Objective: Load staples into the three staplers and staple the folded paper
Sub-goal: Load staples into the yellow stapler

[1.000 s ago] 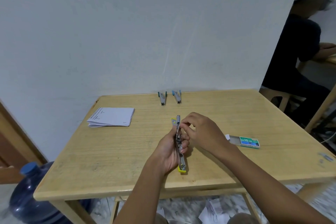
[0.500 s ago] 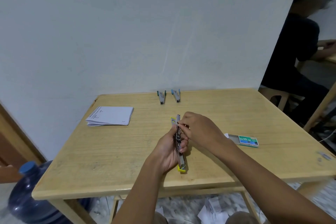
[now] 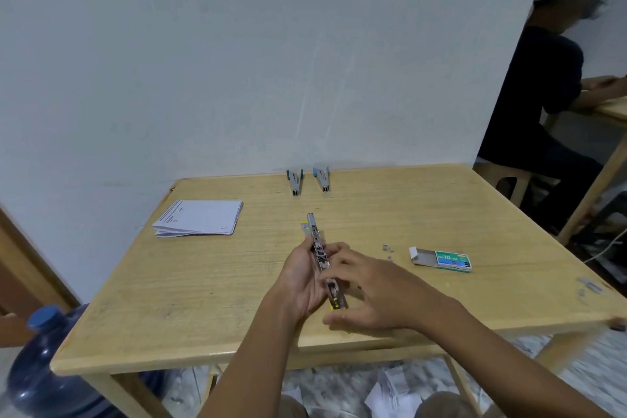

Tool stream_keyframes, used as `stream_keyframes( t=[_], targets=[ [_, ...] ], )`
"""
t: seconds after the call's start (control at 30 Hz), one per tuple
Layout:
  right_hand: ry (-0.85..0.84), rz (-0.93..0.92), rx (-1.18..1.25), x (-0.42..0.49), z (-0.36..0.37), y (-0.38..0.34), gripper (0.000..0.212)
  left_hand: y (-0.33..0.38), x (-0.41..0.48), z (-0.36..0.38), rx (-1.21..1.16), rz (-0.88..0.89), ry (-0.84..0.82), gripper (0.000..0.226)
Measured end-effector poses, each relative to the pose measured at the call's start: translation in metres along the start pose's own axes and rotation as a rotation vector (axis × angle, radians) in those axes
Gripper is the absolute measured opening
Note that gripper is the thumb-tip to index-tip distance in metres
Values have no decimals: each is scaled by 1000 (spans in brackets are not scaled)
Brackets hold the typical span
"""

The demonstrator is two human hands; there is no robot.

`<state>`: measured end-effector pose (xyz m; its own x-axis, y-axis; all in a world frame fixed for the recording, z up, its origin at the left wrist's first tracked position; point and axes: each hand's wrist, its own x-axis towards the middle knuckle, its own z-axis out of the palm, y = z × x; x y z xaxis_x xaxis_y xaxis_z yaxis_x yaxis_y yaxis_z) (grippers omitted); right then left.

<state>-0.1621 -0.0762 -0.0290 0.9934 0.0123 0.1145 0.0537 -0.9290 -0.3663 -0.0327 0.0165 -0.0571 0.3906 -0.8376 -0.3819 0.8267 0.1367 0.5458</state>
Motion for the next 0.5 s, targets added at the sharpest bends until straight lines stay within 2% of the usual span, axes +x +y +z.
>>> stream_keyframes(
  t=[0.07,0.2,0.27,0.37,0.43,0.5],
  targets=[
    [-41,-17,-10,-2,2,5,63,0,-1,0,28,9,-5,76],
    [19,-82,119,-1,1,10,42,0,-5,2,37,80,-27,86],
    [139,-72,221,-1,-2,12,36,0,-5,4,18,106,-27,82],
    [416,-13,360,5,-6,14,32,-2,-4,5,-48,99,-45,51],
    [573,85,458,15,-7,14,22,-4,-2,3,39,96,-39,45],
    [653,247,607,26,-8,13,16,-5,-3,3,155,87,-80,46]
  ],
)
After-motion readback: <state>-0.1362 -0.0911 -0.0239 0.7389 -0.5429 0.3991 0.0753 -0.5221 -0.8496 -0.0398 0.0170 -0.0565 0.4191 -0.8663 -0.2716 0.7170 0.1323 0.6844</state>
